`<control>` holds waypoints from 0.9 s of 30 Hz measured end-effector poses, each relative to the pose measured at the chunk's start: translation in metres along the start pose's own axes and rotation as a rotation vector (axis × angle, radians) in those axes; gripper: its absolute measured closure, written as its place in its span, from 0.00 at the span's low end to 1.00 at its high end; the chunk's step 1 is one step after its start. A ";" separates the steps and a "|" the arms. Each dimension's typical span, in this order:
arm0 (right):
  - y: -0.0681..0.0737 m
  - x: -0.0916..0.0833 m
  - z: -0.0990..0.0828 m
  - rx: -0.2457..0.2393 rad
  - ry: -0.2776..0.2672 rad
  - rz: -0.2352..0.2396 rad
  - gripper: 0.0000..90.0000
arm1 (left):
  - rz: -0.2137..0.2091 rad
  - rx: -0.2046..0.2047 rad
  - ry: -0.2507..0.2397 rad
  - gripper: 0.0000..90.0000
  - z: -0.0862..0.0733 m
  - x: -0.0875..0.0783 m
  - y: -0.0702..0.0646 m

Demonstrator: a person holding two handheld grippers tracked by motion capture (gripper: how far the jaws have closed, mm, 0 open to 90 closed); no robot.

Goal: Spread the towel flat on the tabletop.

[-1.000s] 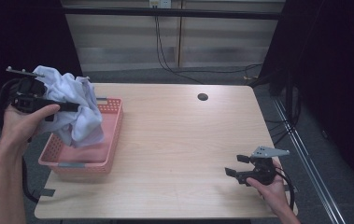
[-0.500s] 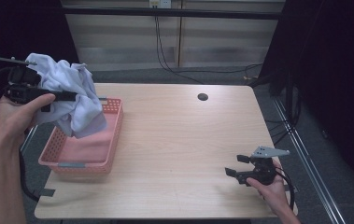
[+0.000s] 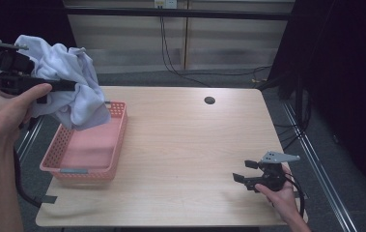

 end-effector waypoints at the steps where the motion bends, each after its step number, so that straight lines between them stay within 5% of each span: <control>1: 0.000 0.000 0.000 0.006 0.003 0.000 0.24 | 0.002 0.008 -0.001 0.50 0.001 0.000 -0.004; 10: 0.000 0.001 0.000 0.002 0.003 0.001 0.24 | -0.052 0.100 0.031 0.50 0.009 0.023 -0.046; 18: 0.000 0.001 0.000 0.001 0.004 0.002 0.24 | -0.138 0.157 0.085 0.49 0.011 0.072 -0.089; 27: -0.002 0.000 0.000 -0.003 0.006 -0.010 0.23 | -0.187 0.178 0.149 0.49 -0.010 0.119 -0.113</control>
Point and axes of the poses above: each handheld gripper's, and its own axes: x roughly forward along the jaws, z roughly out of its top, y roughly to its left, the point moved 2 cm from there along x, roughly forward along the jaws, and after that the axes turned 12 degrees about -x, right-handed, at the moved point
